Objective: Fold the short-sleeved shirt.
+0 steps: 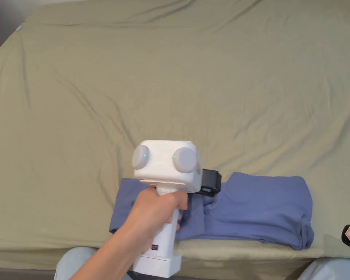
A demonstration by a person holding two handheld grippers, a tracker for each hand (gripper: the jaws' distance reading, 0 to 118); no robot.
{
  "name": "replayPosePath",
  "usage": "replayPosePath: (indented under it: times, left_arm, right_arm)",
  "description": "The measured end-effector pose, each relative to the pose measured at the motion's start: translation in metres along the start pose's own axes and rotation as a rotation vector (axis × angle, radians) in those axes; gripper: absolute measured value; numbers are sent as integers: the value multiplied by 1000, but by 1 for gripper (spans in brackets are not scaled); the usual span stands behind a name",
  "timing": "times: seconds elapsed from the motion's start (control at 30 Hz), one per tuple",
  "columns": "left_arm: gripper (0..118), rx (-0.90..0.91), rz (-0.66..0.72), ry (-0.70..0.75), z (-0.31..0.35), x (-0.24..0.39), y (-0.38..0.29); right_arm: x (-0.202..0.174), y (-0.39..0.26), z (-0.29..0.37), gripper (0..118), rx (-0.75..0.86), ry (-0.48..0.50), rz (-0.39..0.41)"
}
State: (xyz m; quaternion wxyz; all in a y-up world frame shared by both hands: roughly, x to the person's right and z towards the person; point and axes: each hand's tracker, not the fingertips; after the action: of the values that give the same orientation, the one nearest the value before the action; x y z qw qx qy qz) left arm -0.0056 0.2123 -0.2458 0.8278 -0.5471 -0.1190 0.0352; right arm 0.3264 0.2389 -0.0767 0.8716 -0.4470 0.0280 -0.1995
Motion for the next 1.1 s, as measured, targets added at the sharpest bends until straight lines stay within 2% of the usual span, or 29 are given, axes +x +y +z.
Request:
replayPosePath:
  times: [0.03,0.13,0.17,0.2,0.23,0.27,0.33,0.43,0.47,0.57,0.63,0.73,0.83,0.93,1.03,1.1]
  left_arm:
    - [111,-41,14,39,2,6,-4]
    - [108,-16,32,-48,31,7,10]
    - [98,-27,32,-39,42,3,11]
    - [83,10,59,-34,55,-5,10]
    - [56,46,71,-30,63,-23,7]
    - [2,72,83,-1,74,-41,6]
    - [2,72,34,209,89,-68,0]
    - [2,19,-47,625,62,-106,-19]
    - [2,-7,-47,699,54,-115,-27]
    - [2,-98,-29,694,32,-126,-19]
    - [2,-153,-79,724,-1,-102,-26]
    - [2,-228,-241,700,-43,-30,-43]
    - [2,-135,-416,637,-59,63,-58]
    - [2,-85,-459,548,-56,116,-54]
    - [2,-99,-297,152,-34,118,-38]
    - [2,-78,-240,102,-18,100,-33]
  right_arm:
    - [0,0,0,9,-2,0,-6]
    - [-1,0,-1,9,-5,2,-12]
    - [-2,1,-1,9,-7,4,-12]
    - [-2,2,-2,9,-8,6,-12]
    - [-3,3,-3,9,-8,9,-11]
    - [-4,3,-4,9,-7,11,-11]
    - [-6,4,-6,9,-8,22,-12]
    - [-9,2,-9,9,-16,44,-8]
    - [-10,1,-11,9,-21,49,-5]
    - [-10,-3,-13,9,-34,52,2]
    - [-8,-5,-12,9,-42,56,-9]
    - [-5,-9,-6,9,-41,52,-23]
    - [1,-10,2,9,-36,34,-37]
    - [7,-11,7,9,-37,9,-53]
    - [8,-10,12,9,-32,-10,-57]
    - [8,-9,13,9,-32,-17,-59]
